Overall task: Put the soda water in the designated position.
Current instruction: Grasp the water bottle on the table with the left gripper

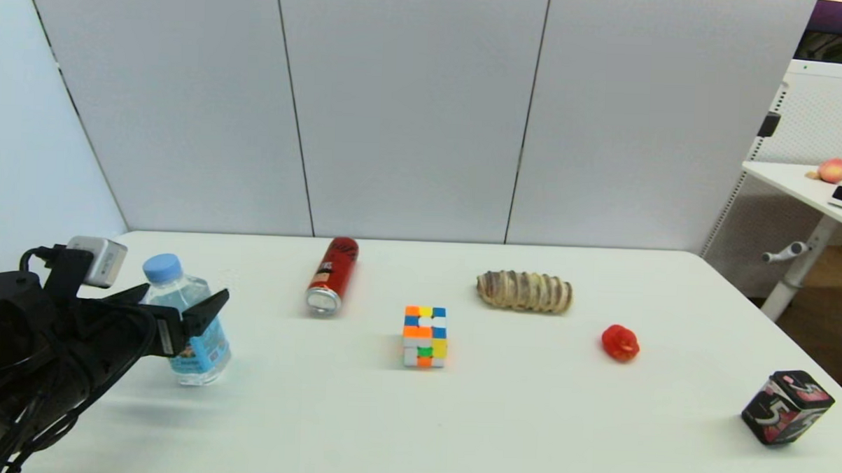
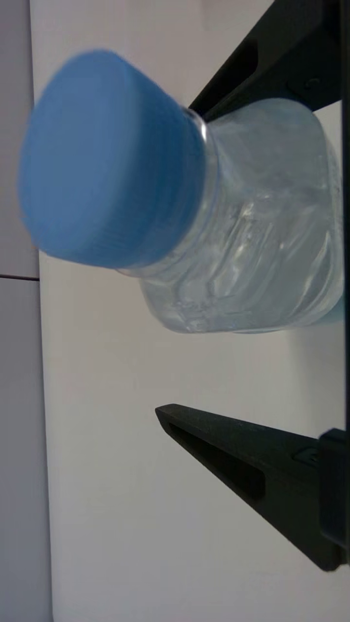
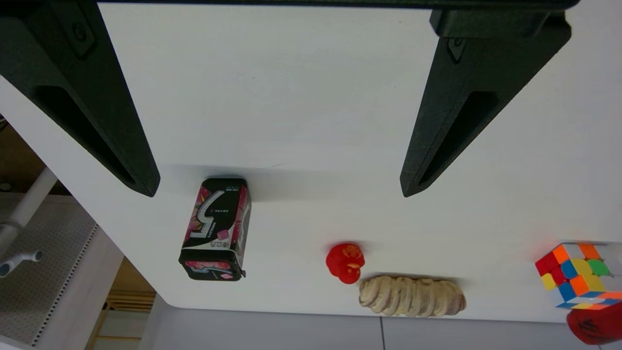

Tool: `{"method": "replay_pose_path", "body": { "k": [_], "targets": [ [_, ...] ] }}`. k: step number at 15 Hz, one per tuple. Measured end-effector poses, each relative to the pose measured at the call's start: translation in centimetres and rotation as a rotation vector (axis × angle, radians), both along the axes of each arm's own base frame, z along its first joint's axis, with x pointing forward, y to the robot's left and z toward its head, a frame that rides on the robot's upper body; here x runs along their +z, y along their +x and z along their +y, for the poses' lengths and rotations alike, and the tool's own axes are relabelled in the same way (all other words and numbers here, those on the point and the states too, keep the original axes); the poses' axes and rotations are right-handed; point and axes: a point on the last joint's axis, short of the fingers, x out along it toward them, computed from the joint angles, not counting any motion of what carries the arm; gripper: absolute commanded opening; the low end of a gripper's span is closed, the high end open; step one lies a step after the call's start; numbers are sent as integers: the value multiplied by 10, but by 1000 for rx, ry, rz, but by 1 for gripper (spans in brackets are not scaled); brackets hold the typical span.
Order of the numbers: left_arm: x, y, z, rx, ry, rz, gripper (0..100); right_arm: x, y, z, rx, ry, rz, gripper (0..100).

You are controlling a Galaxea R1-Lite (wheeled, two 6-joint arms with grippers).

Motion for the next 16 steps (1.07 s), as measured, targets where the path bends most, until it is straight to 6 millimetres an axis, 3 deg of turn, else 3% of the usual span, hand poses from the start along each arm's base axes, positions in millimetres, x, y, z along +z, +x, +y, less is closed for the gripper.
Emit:
{"method": "replay_pose_path", "body": {
  "k": [16],
  "targets": [
    [-4, 0, 0, 1, 0, 14, 100, 0, 0, 0, -1, 0, 0, 100]
  ]
}}
